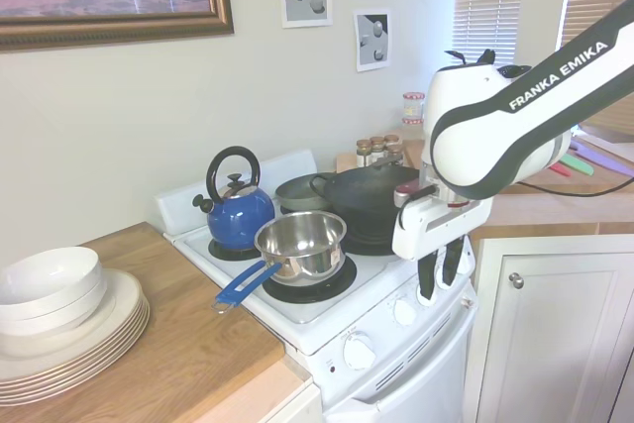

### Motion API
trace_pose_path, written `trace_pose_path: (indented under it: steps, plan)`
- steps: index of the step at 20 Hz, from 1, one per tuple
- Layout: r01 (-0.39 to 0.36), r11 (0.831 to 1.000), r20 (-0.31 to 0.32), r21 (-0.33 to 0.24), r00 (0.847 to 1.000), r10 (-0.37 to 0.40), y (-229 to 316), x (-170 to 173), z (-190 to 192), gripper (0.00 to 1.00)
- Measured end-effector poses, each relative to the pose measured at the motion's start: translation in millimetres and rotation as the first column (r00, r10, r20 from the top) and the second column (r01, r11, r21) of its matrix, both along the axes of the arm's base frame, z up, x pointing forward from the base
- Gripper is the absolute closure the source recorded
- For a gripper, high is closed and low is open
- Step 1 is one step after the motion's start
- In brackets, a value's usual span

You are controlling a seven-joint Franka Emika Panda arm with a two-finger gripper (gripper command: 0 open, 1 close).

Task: Turn on the stove on the bottom left

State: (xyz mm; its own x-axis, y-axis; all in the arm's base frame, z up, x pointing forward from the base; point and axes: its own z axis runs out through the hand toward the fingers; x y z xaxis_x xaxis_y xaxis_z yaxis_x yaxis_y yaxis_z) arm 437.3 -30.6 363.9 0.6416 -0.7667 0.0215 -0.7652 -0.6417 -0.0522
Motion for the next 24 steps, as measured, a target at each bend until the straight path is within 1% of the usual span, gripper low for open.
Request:
trace_pose_path:
  steps: [5,11,24]
  plan:
    - [0.001,1.0,-0.009,-0.002,1.0,-0.001,-3,7,-6,1.0]
    - [-0.003,1.0,-0.03,-0.011,1.0,0.003,-6,19,-24,1.0]
    - [0.007,1.0,-0.046,-0.028,0.999,-0.008,-10,49,-49,1.0]
